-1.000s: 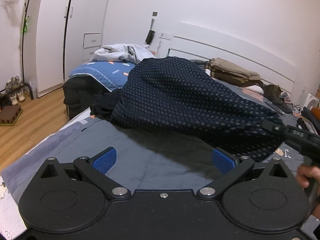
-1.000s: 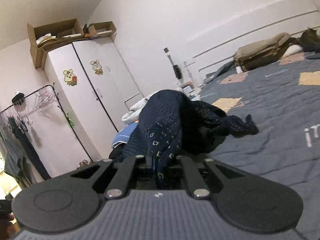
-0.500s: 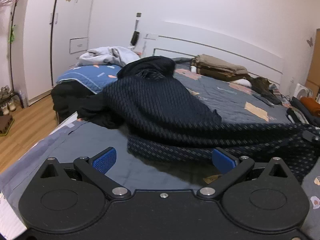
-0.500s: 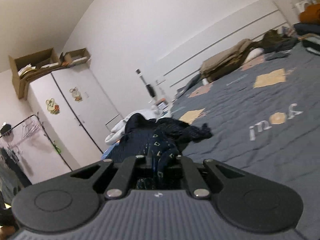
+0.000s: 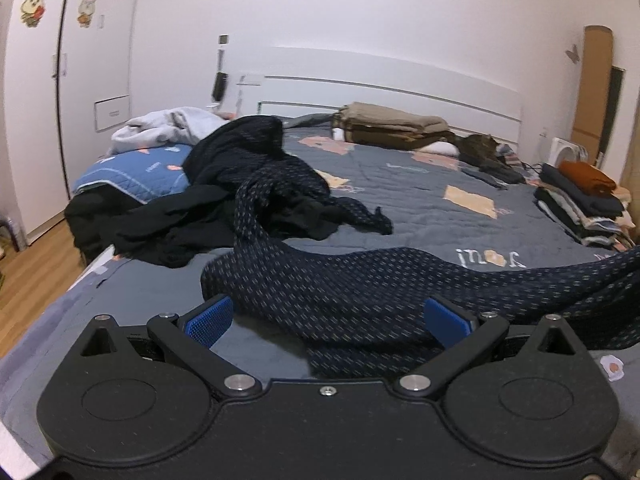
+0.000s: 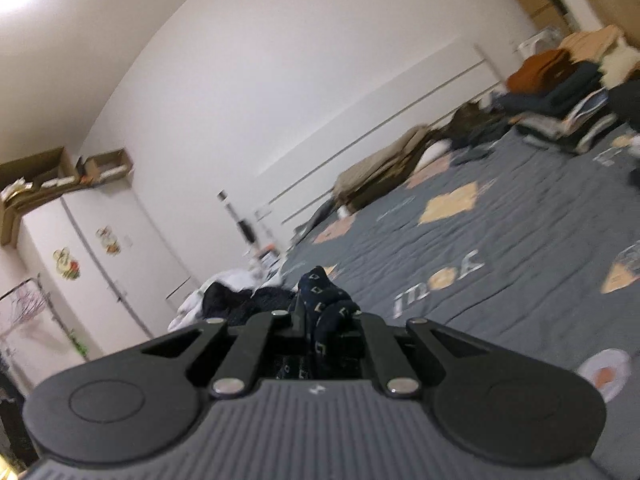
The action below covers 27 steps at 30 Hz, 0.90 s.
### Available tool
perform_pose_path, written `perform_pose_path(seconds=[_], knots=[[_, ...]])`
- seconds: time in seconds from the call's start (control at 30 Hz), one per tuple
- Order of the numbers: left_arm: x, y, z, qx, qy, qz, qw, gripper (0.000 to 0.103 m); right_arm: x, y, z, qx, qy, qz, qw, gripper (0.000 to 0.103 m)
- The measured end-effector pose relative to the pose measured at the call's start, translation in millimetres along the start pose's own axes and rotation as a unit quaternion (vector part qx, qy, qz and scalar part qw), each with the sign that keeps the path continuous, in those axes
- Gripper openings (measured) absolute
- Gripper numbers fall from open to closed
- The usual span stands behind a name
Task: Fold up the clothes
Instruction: 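Drag the navy shirt with the right tool and spread it on the bed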
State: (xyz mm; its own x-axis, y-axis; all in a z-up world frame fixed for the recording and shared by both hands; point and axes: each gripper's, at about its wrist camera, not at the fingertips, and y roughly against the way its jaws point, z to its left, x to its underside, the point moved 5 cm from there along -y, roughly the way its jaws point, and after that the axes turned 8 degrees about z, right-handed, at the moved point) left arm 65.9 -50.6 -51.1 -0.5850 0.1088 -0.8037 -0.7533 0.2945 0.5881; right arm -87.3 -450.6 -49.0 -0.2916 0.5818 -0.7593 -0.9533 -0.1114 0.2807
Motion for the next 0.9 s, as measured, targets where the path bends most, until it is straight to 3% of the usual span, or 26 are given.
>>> perform_pose_path(seconds=[0.17,0.33,0.47,0.7,0.9], knots=[[10,-9,-25,0.024,-0.020,0.015,0.9994,0.103,22,0,-33,0.054,0.015,0.088,0.995,0.005],[29,-22,-46,0.037,-0.047,0.039,0.9975,0.103,61,-21,-54,0.116,0.043,0.183,0.975,0.009],[43,-35,-49,0.051,-0.052,0.058,0.9956,0.103,79,-17,-64,0.141,0.066,0.223,0.962,0.013],[56,-47,-45,0.068,-0.038,0.081,0.9937,0.103,75,30,-60,0.197,0.105,0.187,0.957,0.058],[63,-53,-44,0.057,-0.043,0.095,0.9929,0.102,68,28,-34,0.217,0.164,0.161,0.949,0.077]])
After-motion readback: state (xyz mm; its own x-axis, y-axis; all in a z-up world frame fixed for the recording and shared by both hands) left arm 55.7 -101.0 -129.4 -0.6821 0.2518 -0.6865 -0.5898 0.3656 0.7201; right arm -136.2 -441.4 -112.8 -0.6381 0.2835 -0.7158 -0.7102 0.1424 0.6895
